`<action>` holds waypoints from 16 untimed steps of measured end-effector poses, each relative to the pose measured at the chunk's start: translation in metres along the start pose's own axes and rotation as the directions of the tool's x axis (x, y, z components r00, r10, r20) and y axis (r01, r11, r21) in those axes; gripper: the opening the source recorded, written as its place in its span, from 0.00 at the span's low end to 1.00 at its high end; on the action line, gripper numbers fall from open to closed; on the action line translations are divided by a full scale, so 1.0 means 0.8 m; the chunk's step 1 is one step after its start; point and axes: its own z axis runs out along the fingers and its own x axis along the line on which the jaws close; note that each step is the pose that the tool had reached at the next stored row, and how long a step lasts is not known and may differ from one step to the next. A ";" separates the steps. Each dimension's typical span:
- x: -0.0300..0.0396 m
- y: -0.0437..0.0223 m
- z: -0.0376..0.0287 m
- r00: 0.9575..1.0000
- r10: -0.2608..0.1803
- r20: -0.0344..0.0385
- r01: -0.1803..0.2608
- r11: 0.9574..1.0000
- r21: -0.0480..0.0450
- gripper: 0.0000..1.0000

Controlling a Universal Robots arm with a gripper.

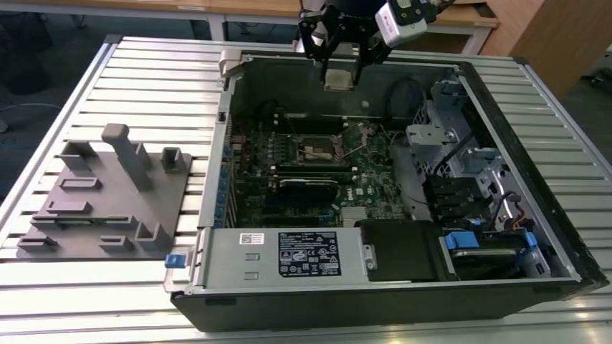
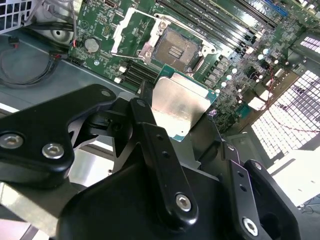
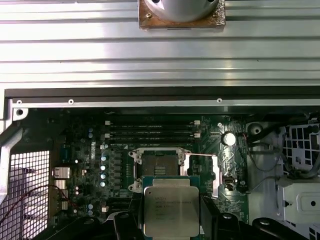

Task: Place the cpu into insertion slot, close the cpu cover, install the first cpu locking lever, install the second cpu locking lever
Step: 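Place the cpu into insertion slot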

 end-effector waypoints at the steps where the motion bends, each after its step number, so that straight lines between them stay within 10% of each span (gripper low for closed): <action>1: 0.0000 0.0000 0.0000 1.000 0.000 0.000 0.000 1.000 0.000 0.54; 16: -0.0002 -0.0009 0.0096 1.000 0.000 0.000 0.000 1.000 0.000 0.54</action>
